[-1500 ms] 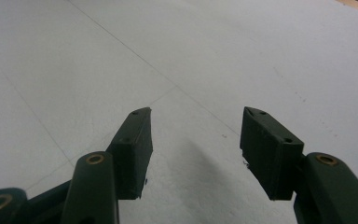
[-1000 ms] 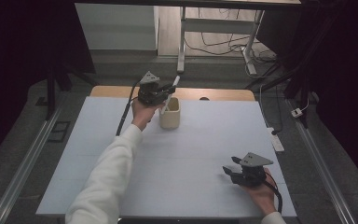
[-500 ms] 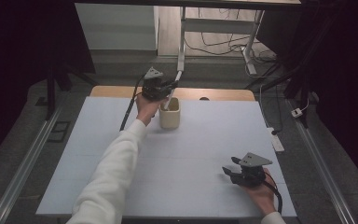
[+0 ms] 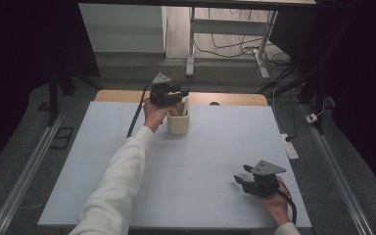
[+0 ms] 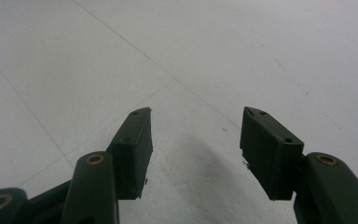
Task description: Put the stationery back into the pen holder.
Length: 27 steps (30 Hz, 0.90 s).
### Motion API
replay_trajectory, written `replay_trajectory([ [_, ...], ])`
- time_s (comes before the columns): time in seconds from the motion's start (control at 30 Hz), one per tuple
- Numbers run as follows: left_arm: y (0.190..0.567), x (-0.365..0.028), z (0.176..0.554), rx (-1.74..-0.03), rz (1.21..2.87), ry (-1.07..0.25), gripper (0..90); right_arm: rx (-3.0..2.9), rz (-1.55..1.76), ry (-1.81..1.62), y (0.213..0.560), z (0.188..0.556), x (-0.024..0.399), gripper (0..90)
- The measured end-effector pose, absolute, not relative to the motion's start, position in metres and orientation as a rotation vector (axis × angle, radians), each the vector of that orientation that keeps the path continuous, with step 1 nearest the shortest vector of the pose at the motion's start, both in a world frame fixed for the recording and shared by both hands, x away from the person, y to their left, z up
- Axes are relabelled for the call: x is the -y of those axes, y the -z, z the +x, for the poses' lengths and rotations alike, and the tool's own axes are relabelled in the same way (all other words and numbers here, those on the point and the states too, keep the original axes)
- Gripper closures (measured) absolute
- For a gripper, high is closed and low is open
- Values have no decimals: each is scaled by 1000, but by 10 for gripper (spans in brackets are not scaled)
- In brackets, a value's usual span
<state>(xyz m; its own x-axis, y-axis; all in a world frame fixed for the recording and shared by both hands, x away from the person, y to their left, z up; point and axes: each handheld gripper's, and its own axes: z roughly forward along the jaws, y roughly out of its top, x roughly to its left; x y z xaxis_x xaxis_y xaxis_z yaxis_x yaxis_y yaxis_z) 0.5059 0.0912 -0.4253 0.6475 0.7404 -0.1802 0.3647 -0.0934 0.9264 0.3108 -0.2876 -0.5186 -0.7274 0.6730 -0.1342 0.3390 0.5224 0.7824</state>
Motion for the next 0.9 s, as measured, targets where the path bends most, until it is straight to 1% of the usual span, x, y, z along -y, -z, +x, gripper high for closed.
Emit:
replay_trajectory([
  [0.07, 425, -92, 503, -893, 1715, -384, 515, -2340, 831, -1072, 518, 311, 288, 433],
  [0.33, 425, -95, 484, -861, 1762, -380, 502, -2338, 832, -1089, 518, 310, 288, 433],
  [0.43, 425, -100, 477, -851, 1779, -365, 503, -2338, 830, -1086, 518, 311, 288, 433],
  [0.5, 424, -104, 472, -845, 1804, -327, 493, -2336, 829, -1084, 518, 311, 288, 433],
  [0.83, 427, -123, 435, -802, 1844, -306, 497, -2334, 828, -1081, 517, 311, 289, 433],
  [0.9, 427, -128, 428, -800, 1856, -286, 496, -2334, 827, -1081, 517, 311, 289, 432],
])
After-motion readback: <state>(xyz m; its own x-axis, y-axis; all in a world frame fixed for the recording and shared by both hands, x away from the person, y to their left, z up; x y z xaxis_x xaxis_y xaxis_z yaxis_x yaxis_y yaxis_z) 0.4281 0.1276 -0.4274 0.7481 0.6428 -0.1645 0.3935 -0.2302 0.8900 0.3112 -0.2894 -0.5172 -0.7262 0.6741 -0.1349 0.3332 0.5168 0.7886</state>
